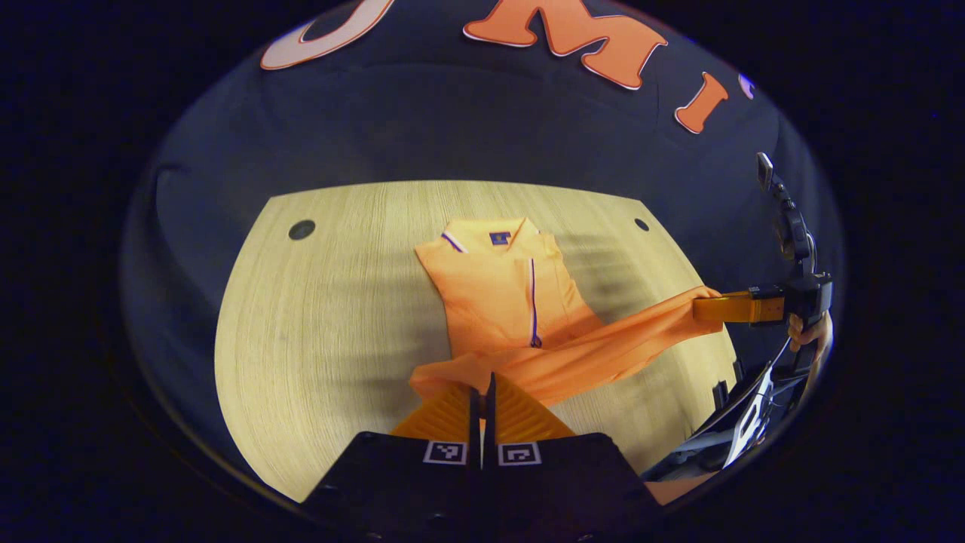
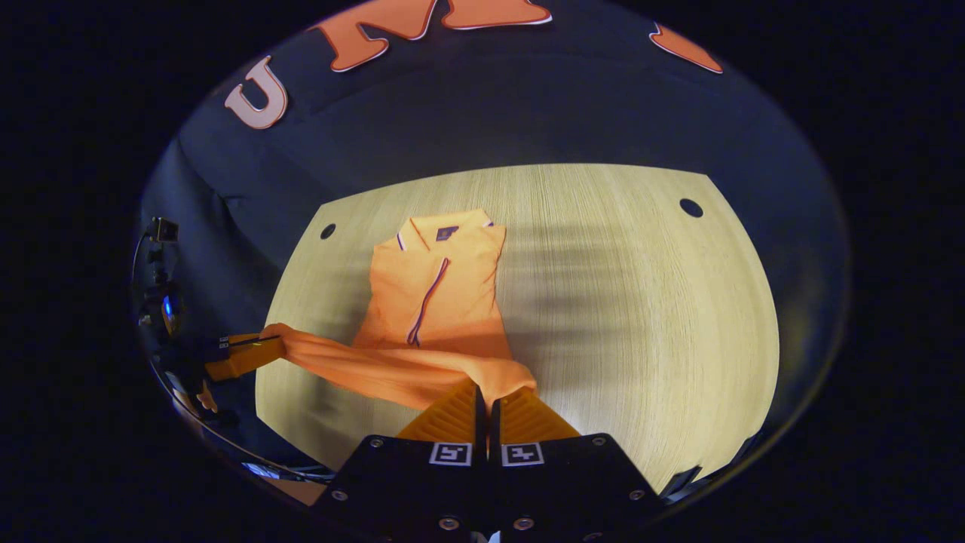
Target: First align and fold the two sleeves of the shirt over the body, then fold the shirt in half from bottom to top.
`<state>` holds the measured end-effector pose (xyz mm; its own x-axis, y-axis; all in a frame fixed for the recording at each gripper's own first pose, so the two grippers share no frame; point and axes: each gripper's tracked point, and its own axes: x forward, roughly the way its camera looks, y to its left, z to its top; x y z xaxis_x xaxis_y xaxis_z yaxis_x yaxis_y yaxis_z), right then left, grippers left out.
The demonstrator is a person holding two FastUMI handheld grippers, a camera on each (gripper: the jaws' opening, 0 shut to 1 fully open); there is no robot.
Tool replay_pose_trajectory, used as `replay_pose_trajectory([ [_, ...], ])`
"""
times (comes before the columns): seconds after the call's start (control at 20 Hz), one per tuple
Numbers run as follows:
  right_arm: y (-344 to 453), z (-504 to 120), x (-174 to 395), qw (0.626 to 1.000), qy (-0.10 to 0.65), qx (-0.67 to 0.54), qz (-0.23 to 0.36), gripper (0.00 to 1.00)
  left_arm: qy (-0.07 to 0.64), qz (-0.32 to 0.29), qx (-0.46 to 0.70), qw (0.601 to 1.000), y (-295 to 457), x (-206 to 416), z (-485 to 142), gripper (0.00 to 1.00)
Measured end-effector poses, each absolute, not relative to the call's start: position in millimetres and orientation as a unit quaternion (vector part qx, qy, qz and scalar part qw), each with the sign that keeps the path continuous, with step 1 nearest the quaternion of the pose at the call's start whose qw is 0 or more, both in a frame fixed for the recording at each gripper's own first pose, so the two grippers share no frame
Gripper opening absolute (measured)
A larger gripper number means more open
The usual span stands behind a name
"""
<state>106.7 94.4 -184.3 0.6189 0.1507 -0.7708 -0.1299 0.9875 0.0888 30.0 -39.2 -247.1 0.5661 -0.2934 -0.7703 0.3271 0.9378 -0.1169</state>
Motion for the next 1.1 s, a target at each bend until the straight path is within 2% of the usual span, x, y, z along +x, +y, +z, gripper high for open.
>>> replay_pose_trajectory([
  [0.45,90,-167,197,0.912,0.404,0.028,0.065,0.00,0.387,-0.171,0.021,0.906,-41,145,-223,0.01],
  [0.85,92,-198,267,0.912,0.405,0.041,0.041,0.00,0.402,-0.165,0.061,0.899,-44,205,-266,0.01],
  [1.1,91,-234,294,0.904,0.423,0.051,0.031,0.01,0.427,-0.141,0.056,0.891,-40,221,-307,0.01],
])
